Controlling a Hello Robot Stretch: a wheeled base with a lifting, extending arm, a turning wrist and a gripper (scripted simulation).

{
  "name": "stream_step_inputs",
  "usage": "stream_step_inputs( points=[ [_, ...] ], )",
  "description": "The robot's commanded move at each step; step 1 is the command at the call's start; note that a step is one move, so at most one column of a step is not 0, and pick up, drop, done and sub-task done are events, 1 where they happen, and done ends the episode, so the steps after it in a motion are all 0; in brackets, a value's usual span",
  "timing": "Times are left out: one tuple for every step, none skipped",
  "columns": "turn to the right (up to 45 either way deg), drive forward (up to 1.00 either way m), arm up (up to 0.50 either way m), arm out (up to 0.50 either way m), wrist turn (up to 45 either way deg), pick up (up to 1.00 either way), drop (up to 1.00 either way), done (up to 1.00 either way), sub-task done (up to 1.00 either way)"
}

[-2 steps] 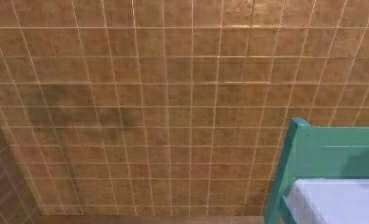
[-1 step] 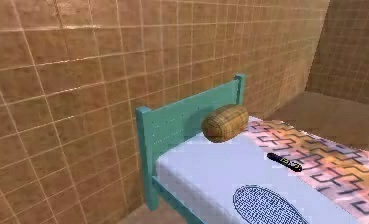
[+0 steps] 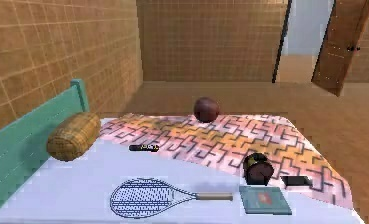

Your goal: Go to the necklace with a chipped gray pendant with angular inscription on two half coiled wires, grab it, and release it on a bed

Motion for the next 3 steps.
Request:
stream_step_inputs(
  points=[
    [45.0,0.0,0.0,0.0,0.0,0.0,0.0,0.0,0.0],
    [39.0,0.0,0.0,0.0,0.0,0.0,0.0,0.0,0.0],
    [3.0,0.0,0.0,0.0,0.0,0.0,0.0,0.0,0.0]
  ],
)
